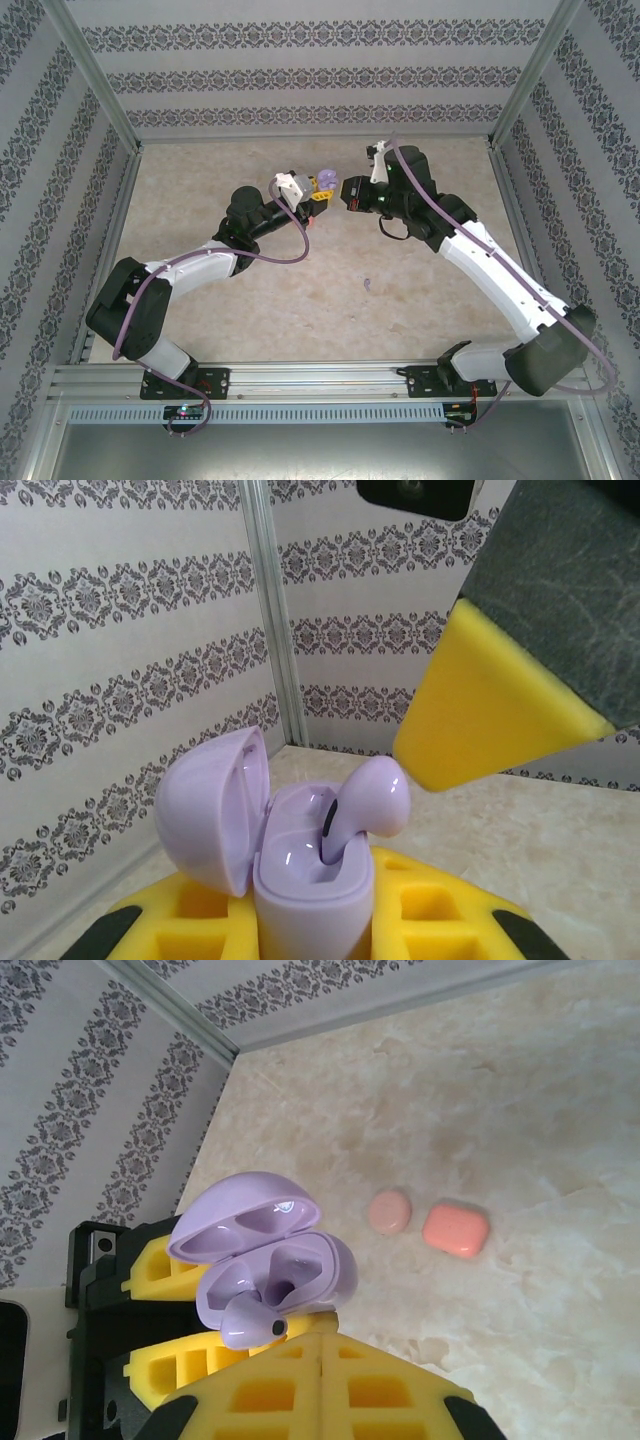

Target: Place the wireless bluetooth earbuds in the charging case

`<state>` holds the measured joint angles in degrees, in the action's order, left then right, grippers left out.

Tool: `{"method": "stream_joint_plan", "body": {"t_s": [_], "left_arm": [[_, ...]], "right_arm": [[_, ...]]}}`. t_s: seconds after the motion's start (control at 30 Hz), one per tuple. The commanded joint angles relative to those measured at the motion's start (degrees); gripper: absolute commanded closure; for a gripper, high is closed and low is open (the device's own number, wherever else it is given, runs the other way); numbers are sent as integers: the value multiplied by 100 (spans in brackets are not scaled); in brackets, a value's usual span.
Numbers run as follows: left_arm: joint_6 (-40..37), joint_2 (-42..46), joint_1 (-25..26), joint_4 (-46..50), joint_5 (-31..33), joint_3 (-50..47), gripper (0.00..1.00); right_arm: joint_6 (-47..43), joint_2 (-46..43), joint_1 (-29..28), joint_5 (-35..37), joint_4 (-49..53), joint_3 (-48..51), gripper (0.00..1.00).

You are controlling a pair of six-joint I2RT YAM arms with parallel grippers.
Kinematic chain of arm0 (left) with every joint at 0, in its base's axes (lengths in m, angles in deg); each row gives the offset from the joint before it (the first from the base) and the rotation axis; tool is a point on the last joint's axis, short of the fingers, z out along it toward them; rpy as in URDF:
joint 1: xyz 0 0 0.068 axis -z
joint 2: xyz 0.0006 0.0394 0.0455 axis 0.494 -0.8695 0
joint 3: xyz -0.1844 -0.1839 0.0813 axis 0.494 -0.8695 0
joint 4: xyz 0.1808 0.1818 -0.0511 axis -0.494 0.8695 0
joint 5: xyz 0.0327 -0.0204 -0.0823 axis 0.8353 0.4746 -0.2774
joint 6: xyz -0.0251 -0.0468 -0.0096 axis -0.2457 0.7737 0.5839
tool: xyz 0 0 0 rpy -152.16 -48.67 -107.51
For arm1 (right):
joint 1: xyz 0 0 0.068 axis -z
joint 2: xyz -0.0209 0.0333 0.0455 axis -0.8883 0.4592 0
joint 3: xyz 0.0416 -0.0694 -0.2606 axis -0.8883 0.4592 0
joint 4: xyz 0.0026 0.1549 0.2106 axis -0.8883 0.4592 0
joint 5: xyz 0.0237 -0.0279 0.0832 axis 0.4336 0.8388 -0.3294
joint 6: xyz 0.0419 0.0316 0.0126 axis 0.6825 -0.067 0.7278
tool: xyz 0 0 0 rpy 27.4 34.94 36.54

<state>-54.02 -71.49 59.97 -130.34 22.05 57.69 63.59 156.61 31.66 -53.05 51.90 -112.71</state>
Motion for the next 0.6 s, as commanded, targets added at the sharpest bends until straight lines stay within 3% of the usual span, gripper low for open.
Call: {"method": "stream_joint_plan", "body": {"t_s": [0.0,0.57], "left_arm": [[-88,-57,29,-46,-160,169,100],[-27,-122,30,-119,-182,150,100]], "right_arm": [[-10,100,-112,-135,96,-240,100],[-110,522,-462,-115,242,-738,100]]}}
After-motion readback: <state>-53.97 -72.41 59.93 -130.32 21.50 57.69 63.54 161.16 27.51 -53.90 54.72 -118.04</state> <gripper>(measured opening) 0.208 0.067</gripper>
